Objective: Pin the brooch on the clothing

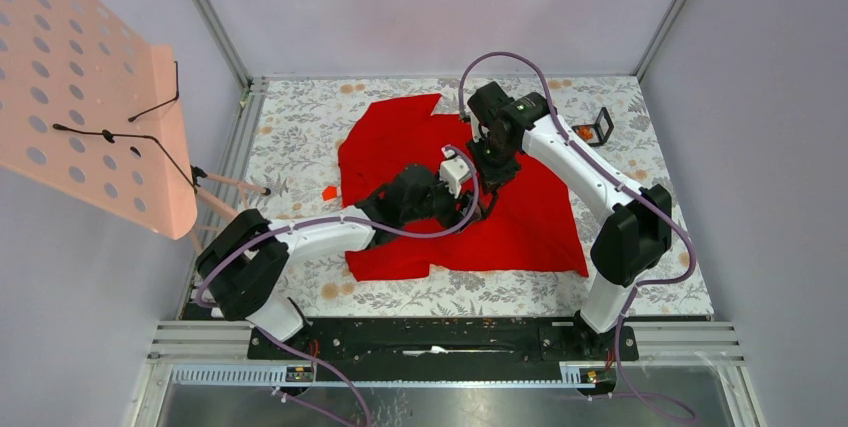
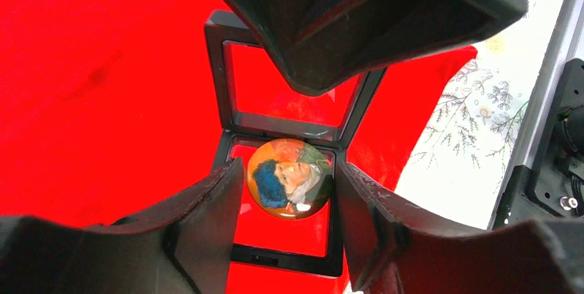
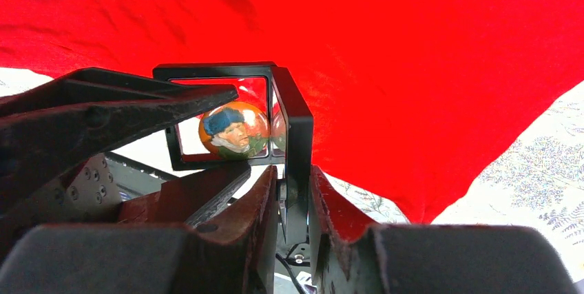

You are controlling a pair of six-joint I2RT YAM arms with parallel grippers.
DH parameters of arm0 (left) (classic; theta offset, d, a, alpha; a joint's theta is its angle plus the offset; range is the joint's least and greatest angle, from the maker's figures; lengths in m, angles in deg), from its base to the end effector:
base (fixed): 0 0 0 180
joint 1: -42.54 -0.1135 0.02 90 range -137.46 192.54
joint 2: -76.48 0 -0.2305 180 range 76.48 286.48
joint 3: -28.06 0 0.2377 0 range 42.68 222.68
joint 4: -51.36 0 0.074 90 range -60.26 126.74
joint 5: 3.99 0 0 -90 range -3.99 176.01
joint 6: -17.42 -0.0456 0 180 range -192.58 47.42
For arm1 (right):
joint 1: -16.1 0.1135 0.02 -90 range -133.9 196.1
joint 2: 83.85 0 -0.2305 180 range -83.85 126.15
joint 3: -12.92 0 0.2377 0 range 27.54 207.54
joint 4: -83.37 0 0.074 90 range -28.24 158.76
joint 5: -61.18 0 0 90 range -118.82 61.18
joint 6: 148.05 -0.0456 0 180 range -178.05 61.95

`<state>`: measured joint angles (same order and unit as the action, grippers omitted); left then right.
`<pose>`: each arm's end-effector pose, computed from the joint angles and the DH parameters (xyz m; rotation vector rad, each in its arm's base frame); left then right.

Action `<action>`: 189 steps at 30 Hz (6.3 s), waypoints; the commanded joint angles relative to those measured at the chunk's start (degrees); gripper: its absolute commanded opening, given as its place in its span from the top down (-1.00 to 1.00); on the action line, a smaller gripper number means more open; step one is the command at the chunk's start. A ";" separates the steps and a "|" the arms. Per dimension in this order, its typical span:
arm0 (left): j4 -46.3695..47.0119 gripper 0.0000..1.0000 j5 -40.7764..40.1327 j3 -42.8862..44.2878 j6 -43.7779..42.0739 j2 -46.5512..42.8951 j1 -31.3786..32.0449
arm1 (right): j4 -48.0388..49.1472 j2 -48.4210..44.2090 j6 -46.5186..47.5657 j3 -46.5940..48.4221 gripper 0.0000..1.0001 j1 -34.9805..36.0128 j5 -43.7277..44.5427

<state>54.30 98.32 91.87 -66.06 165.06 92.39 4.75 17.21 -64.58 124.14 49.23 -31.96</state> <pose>0.2119 -0.2663 0.2003 0.8900 1.8380 -0.8445 0.2851 0.1891 0.2705 -0.6573 2.7171 0.2525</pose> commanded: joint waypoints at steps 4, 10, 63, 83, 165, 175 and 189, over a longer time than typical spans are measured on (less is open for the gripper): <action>0.81 -0.07 -1.34 2.96 3.07 1.02 0.80 | -1.49 -2.01 -0.60 3.44 1.00 0.78 -0.57; -0.80 0.11 -3.02 3.97 6.98 1.40 1.01 | -1.30 -1.73 -0.78 3.60 1.00 0.80 -0.39; -7.46 1.00 -6.56 1.82 24.88 -12.88 -4.76 | 5.20 -0.28 -3.67 1.04 1.00 -6.73 18.34; -20.49 1.00 -1.74 -2.48 22.33 -26.24 -22.33 | 16.84 10.72 1.27 -0.71 1.00 -38.27 28.94; -4.38 1.00 35.74 -2.34 36.98 -28.38 -25.59 | 47.32 -14.56 -13.40 -21.36 0.05 -3.11 -59.18; -2.80 1.00 36.47 -2.52 38.03 -28.28 -25.59 | 55.01 -14.58 -18.77 -23.35 0.25 -1.93 -61.57; -0.16 0.15 33.43 -2.45 39.88 -29.43 -25.59 | 60.53 -17.72 -19.72 -25.45 1.00 -1.57 -53.62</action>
<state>48.84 133.47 89.00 -27.04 138.22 66.71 62.12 2.76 -85.27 99.81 46.93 -91.19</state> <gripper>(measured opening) 0.163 0.022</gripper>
